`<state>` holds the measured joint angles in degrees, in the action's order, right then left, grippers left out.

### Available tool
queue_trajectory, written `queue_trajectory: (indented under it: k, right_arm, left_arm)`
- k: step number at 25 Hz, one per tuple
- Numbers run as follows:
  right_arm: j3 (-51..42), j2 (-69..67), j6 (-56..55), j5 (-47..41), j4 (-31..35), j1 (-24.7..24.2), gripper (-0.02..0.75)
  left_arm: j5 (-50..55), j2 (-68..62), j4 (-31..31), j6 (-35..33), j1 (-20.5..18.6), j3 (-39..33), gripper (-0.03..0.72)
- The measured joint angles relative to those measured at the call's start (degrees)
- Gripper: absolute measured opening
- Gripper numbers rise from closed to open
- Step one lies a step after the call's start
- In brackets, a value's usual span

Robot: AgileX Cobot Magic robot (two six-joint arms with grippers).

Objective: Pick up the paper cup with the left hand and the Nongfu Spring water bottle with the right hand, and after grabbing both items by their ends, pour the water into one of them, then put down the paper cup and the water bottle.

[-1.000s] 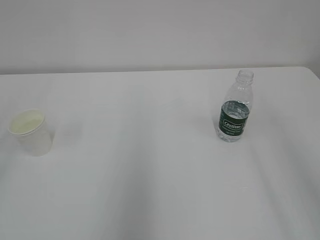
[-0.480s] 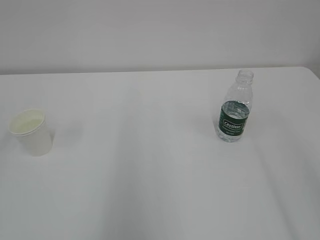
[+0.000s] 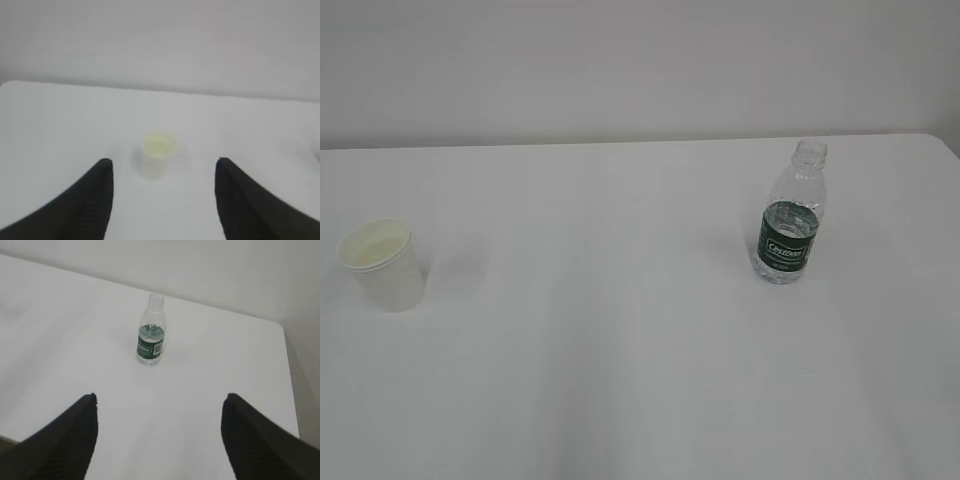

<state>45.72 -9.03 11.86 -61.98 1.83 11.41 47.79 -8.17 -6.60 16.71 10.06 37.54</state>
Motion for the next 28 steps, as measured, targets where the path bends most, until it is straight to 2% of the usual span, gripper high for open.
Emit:
queue_trajectory:
  k: [7, 18, 28]
  right_arm:
    - [0.10, 6.42, -2.80, -10.57, -1.04, 0.00, 0.586]
    - [-0.14, 10.23, -7.41, -11.19, -8.19, 0.00, 0.586]
    - [-8.09, 10.23, -9.04, -11.35, -8.54, 0.07, 0.585]
  left_arm:
    - [10.14, 0.00, 1.32, -3.77, 0.00, 0.20, 0.440]
    - [17.77, 5.37, 4.88, -5.65, 0.00, -1.05, 0.417]
    - [20.43, 7.91, 5.02, -5.77, 0.00, -5.08, 0.408]
